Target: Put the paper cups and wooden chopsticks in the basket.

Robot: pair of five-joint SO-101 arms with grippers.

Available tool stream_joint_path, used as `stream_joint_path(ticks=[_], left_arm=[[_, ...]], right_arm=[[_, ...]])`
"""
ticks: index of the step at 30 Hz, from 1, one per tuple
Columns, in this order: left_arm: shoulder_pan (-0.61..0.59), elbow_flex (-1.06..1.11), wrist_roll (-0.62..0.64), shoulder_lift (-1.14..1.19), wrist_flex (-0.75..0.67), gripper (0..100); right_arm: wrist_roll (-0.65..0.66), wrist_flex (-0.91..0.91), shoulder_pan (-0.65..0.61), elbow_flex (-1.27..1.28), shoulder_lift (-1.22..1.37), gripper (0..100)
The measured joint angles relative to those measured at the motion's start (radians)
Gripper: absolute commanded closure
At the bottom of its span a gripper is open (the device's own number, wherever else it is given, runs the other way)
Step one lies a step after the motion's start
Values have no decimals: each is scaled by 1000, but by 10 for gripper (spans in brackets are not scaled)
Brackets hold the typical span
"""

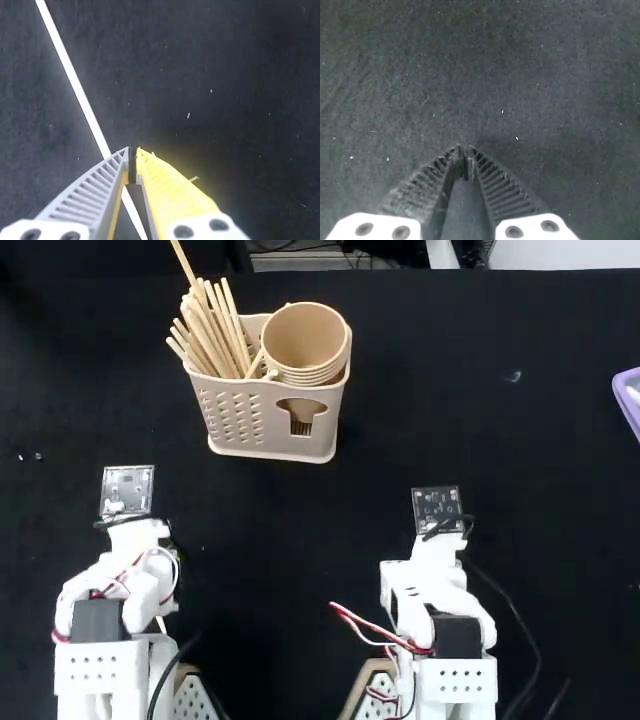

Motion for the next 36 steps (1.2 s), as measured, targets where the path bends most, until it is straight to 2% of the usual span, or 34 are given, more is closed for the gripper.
stream_joint_path(ticks=[7,12,15,21,24,27,36], left_arm=[[2,-11,0,-278,129,970],[-28,-12,0,-281,138,970],[-29,25,0,-281,81,970],[-40,184,0,-281,-161,970],[-38,281,0,-273,-163,970],[-37,339,0,-265,-101,970],[-37,344,0,-269,-94,970]], right_arm=[[0,0,2,0,0,987],[0,0,2,0,0,987],[0,0,2,0,0,987],[0,0,2,0,0,987],[0,0,2,0,0,987],[0,0,2,0,0,987],[0,0,2,0,0,987]])
